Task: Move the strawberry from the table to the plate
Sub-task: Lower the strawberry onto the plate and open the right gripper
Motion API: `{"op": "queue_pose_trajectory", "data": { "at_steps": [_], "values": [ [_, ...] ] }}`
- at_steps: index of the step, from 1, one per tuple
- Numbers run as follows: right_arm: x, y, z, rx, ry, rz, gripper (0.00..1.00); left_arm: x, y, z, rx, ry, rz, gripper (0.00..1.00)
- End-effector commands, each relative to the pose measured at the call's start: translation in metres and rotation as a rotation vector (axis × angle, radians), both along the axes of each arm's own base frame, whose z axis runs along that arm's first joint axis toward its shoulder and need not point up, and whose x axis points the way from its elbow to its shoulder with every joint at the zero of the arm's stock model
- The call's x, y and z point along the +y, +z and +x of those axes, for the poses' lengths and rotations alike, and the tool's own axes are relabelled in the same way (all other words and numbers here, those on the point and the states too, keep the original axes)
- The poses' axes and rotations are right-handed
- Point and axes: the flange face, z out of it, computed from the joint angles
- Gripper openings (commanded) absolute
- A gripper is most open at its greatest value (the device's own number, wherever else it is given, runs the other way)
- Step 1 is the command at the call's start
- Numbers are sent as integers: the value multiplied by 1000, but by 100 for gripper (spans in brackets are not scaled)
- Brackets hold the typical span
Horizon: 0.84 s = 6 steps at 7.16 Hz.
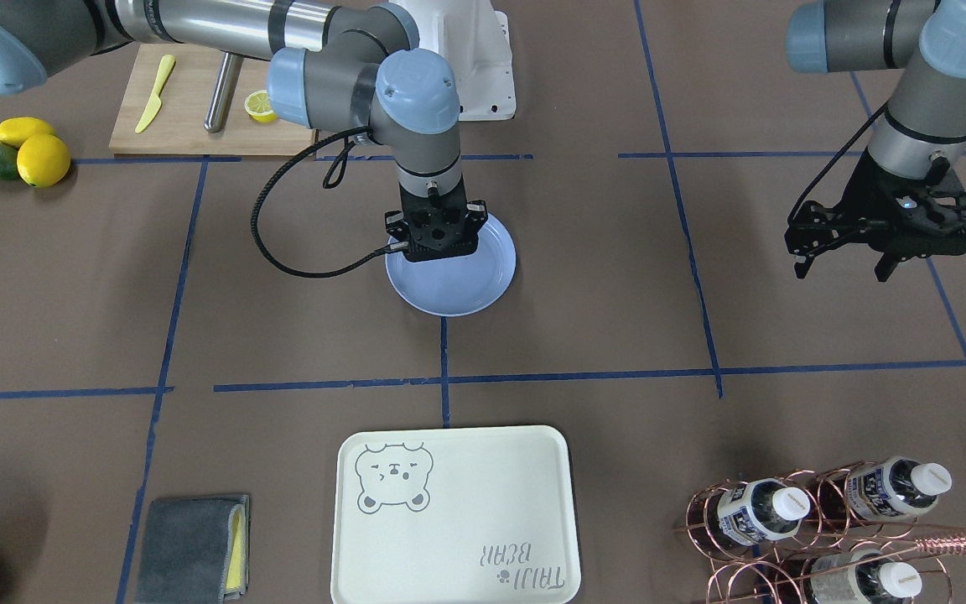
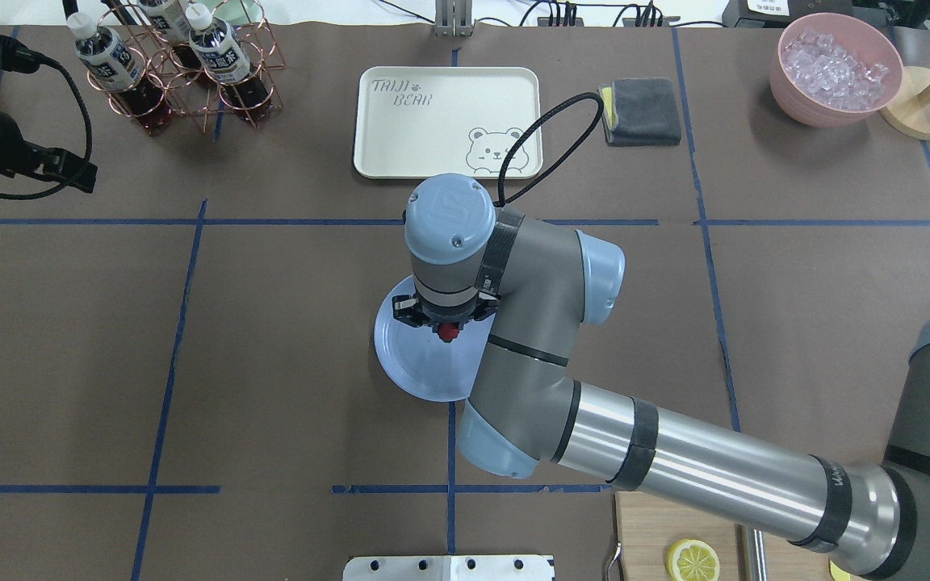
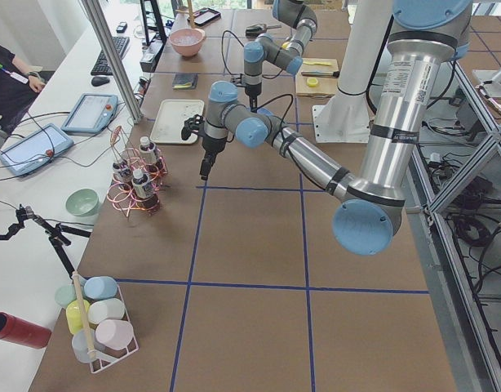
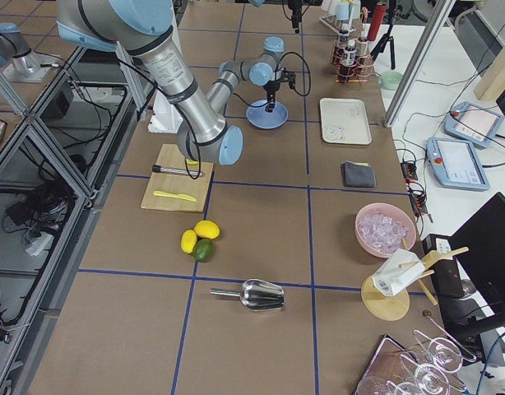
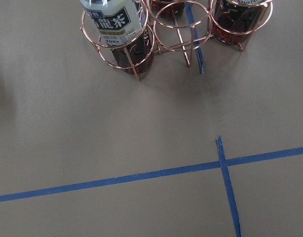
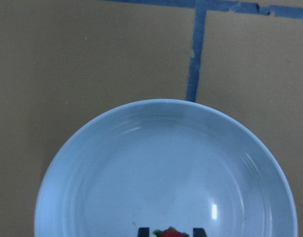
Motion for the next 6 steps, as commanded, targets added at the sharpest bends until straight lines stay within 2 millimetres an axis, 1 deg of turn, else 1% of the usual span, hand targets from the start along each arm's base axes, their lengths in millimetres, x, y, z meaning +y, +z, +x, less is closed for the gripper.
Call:
{"op": "queue_pose_trajectory", "data": {
  "at_steps": [1, 3, 4, 5, 6],
  "values": [
    [-2, 15, -25, -5, 1, 16, 0, 0, 0, -1, 0, 1, 1, 100],
    [-3, 13, -25, -10, 4, 17, 0, 0, 0, -1, 1, 1, 0, 100],
    [-3, 13, -25, -10, 4, 17, 3, 0, 1, -1, 0, 1, -1, 100],
    [-3, 14, -24, -10, 5, 15, 99, 0, 2, -1, -2, 1, -2, 100],
    [-2, 9, -21, -21, 25, 1, 100, 0, 2, -2, -1, 0, -3, 100]
  ]
}}
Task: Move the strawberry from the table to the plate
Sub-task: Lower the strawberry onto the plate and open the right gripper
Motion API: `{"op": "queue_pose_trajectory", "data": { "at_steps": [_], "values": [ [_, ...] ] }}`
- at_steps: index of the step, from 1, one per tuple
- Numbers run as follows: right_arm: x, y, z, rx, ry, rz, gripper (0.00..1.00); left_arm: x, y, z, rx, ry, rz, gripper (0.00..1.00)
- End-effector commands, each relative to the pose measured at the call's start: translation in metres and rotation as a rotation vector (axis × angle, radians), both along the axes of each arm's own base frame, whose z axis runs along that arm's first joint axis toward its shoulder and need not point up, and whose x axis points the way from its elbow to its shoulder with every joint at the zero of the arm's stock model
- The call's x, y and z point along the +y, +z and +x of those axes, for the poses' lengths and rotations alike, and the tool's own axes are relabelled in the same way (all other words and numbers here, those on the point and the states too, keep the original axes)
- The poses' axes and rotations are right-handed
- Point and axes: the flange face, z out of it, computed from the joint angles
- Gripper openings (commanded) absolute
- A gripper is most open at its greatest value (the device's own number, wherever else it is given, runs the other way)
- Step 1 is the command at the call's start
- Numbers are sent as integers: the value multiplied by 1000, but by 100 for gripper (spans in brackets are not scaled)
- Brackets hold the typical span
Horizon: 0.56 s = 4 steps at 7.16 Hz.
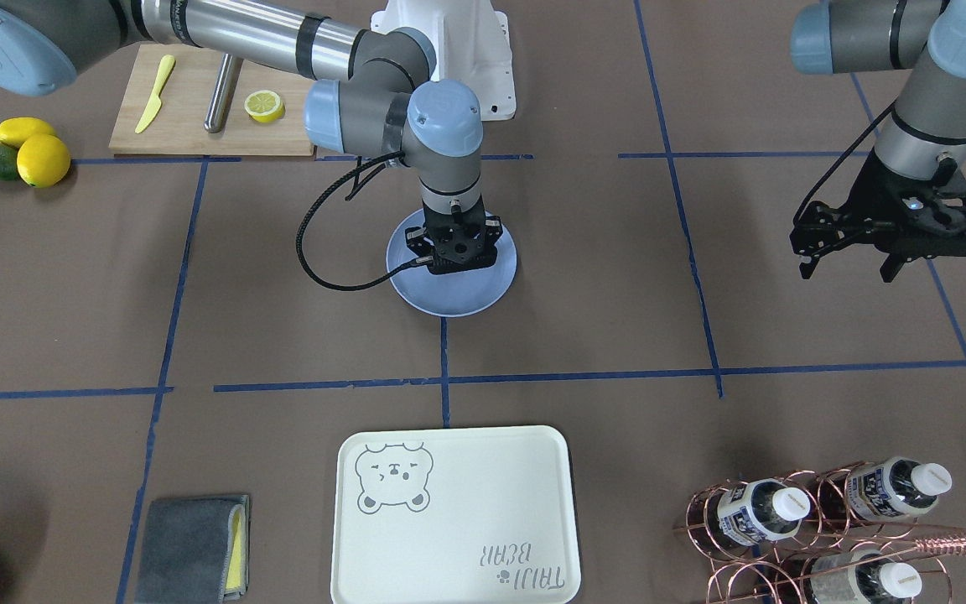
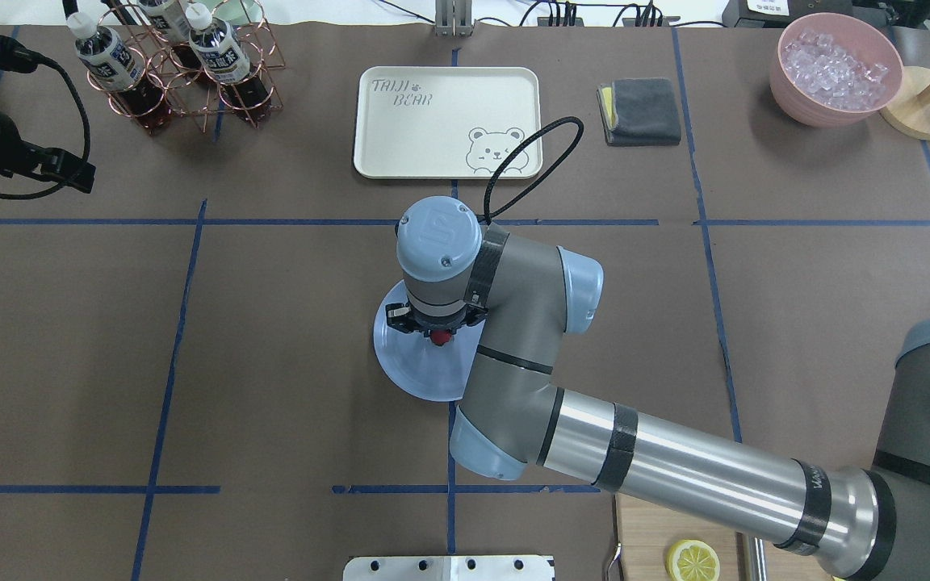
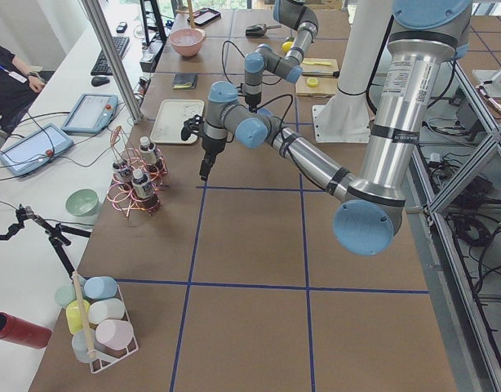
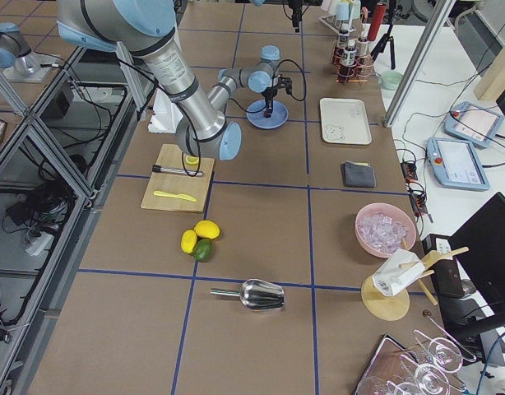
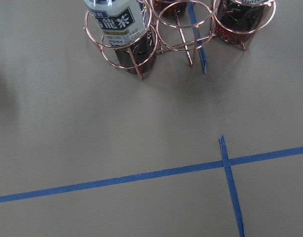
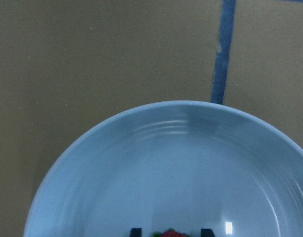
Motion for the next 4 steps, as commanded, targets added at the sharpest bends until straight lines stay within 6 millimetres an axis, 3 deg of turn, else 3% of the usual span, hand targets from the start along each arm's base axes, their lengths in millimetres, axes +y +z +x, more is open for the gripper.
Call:
{"op": "queue_pose_trajectory", "data": {
  "at_steps": [1, 2, 3, 4],
  "values": [
    [-1, -11, 8, -21, 22, -9, 100, 0, 2, -1, -2, -1, -4, 100],
    [-7, -22, 23, -30, 32, -12, 100, 1, 4, -1, -3, -1, -6, 100],
    [-14, -45, 65, 0, 53, -21, 100, -2, 5, -9, -4, -14, -9, 100],
    [-18, -55, 113, 52, 56, -21, 100, -6, 6, -21, -1, -11, -8, 100]
  ]
}}
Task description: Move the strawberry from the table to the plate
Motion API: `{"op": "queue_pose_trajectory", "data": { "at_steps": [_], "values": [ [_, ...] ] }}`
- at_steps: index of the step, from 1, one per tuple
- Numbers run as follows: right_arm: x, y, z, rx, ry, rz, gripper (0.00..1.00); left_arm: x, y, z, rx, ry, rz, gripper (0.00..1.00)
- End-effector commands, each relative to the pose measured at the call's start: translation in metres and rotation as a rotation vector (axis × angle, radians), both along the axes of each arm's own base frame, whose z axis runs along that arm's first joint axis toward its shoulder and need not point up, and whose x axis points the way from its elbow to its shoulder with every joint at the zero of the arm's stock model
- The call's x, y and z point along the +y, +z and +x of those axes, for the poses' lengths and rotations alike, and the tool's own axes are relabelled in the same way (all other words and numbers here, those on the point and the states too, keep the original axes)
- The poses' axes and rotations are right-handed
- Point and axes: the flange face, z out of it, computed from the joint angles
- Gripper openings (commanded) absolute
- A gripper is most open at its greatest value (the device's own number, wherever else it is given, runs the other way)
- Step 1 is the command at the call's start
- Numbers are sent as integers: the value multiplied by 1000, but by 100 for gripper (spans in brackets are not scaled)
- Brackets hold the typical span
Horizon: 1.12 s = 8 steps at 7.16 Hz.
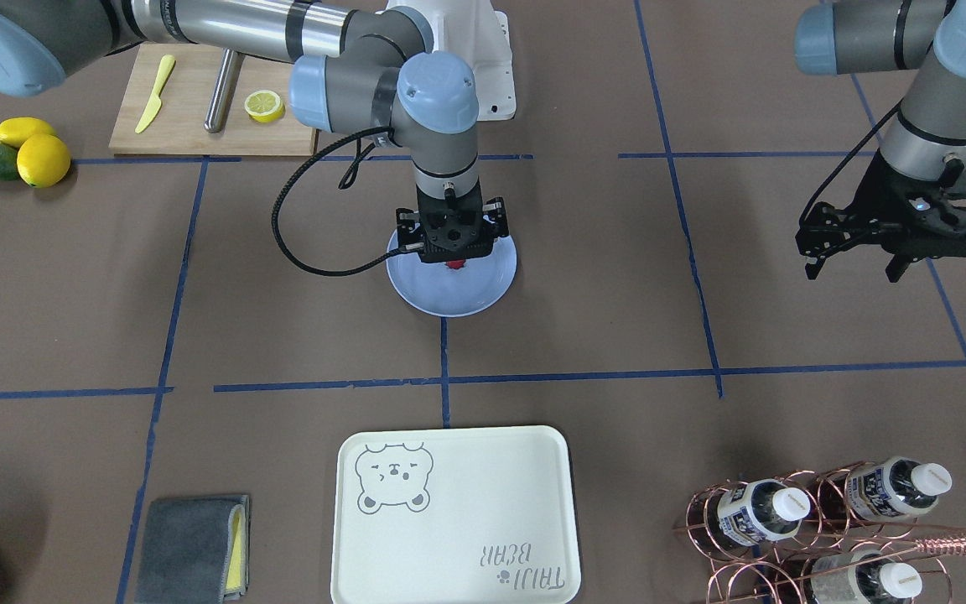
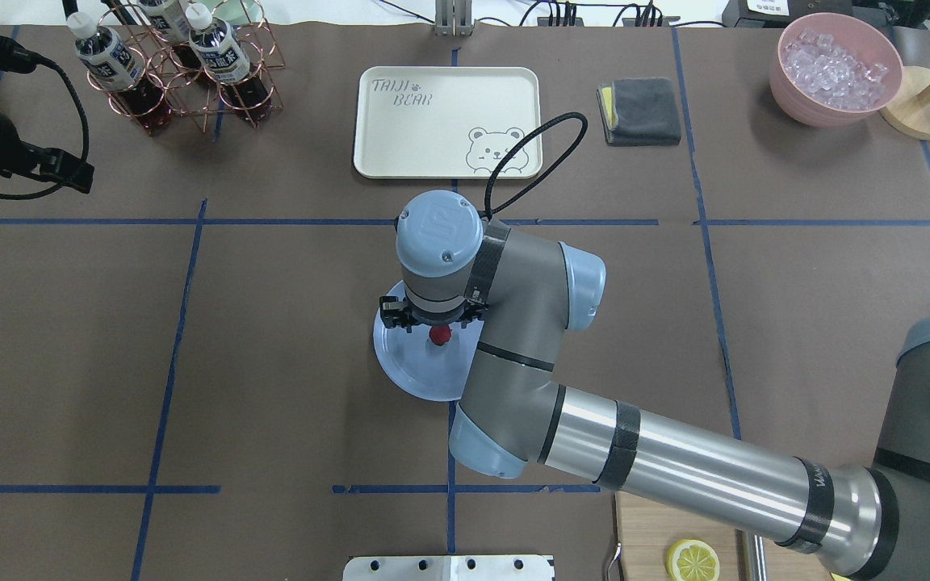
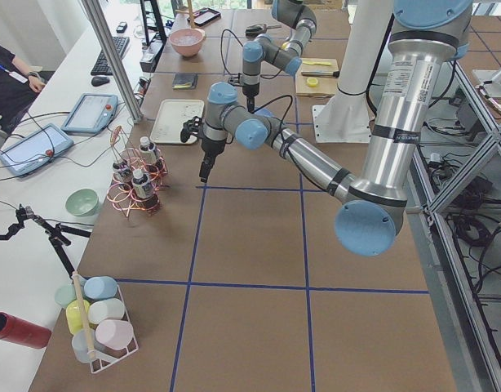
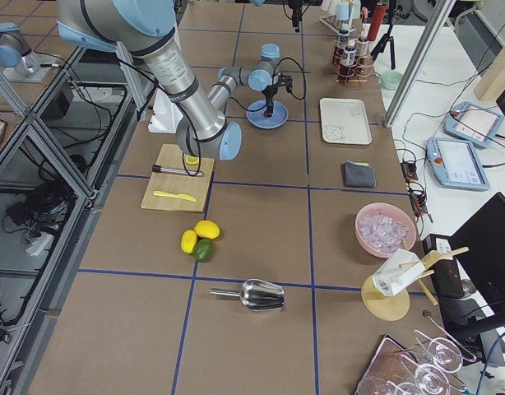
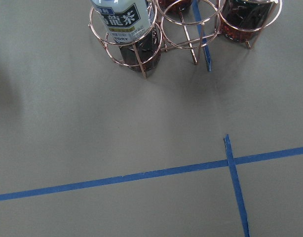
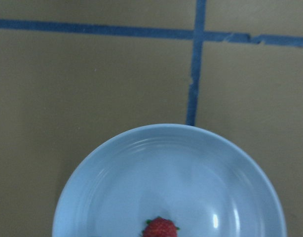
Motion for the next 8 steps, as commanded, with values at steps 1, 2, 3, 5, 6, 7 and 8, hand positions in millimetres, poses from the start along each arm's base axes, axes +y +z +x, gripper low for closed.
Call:
{"op": "queue_pose_trajectory", "data": {
  "at_steps": [1, 2, 3, 5, 6, 7, 8],
  "values": [
    [-12, -11, 105, 126, -47, 48, 100, -3, 18, -38, -7, 51, 3, 100],
    [-24, 20, 159, 148, -75, 98, 100, -2, 45, -77, -29, 85, 10, 100],
    [-42, 55, 216, 127, -121, 98, 100, 1, 79, -121, -33, 133, 14, 100],
    [-73, 136, 353, 85, -201, 115, 100, 0, 161, -195, -60, 215, -13, 100],
    [-82, 180, 415, 60, -230, 113, 100, -1, 199, -224, -78, 236, -36, 100],
    [-81, 223, 468, 54, -251, 115, 100, 1, 213, -237, -82, 238, -42, 100],
    [-66, 275, 514, 75, -229, 64, 100, 14, 225, -245, -76, 227, -64, 100]
  ]
}}
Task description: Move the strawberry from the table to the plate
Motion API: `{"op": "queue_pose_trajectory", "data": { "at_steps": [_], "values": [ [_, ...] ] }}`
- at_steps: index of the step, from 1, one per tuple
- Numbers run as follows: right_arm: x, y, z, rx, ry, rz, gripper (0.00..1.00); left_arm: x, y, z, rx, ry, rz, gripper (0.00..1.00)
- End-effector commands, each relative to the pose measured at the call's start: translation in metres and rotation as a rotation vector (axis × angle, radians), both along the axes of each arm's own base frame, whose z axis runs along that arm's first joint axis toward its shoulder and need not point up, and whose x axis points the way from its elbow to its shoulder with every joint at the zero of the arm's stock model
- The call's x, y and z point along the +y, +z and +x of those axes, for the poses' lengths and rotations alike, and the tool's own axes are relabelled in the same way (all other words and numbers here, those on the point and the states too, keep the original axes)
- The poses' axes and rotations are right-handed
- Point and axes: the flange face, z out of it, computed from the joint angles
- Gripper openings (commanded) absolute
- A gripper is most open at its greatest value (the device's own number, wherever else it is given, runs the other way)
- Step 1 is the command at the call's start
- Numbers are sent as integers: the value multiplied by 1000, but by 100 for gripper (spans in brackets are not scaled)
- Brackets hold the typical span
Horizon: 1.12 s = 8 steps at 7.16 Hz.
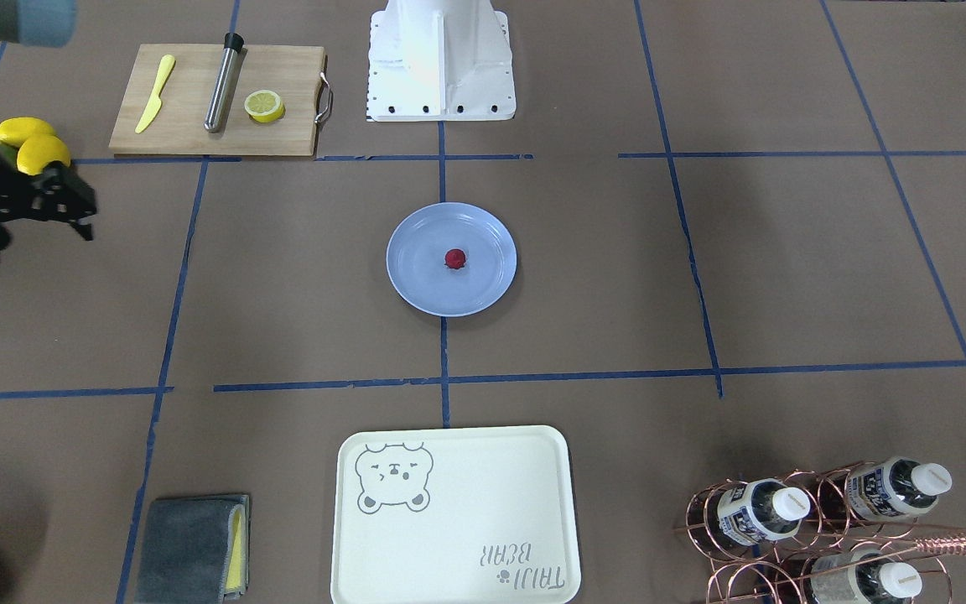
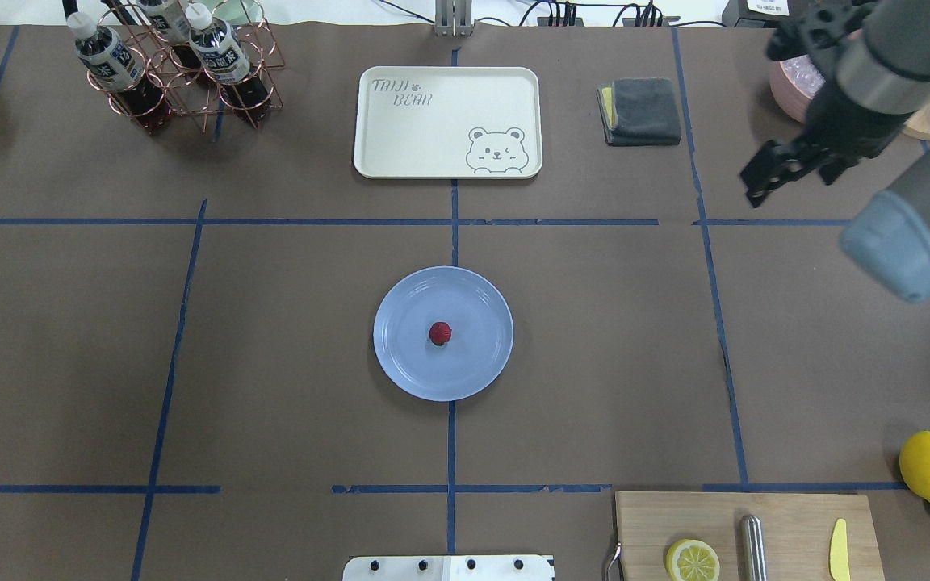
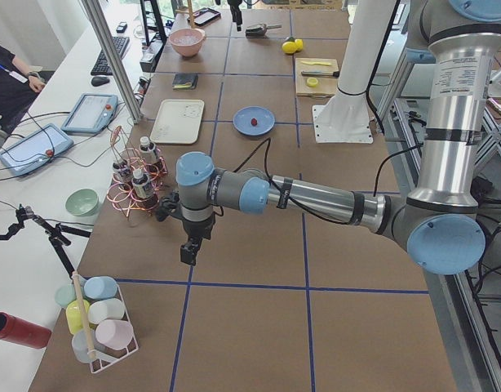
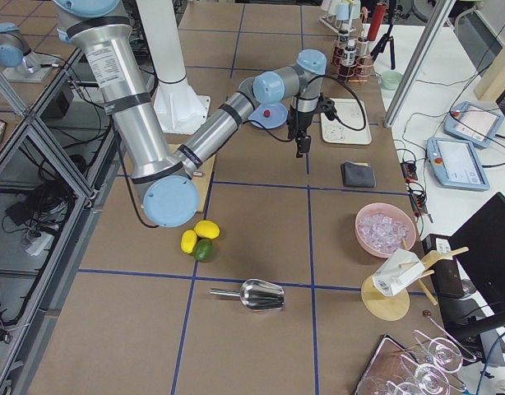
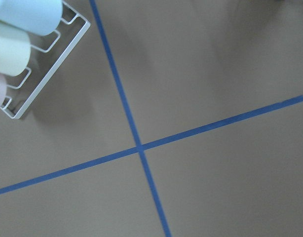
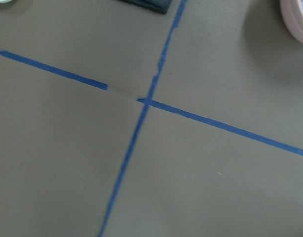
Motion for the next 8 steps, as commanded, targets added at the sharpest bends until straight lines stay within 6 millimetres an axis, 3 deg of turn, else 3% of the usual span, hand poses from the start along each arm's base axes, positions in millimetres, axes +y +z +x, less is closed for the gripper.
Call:
{"op": "queue_pose_trajectory", "data": {
  "at_steps": [1, 2, 4, 5, 6, 8],
  "values": [
    [22, 98, 109, 18, -1, -30, 100, 16, 25, -16, 14, -6, -32, 100],
    [27, 140, 145, -7, -32, -33, 100, 24, 30, -15, 38, -3, -43, 100],
    [45, 208, 197, -52, 38, -141, 100, 24, 30, -18, 38, -6, -42, 100],
    [33, 210, 205, -58, 57, -109, 100, 25, 30, -21, 38, -12, -42, 100],
    [36, 217, 205, -61, 49, -25, 100, 26, 33, -22, 36, -14, -50, 100],
    [36, 241, 212, -74, 93, -28, 100, 52, 64, -26, 37, -23, -115, 100]
  ]
}}
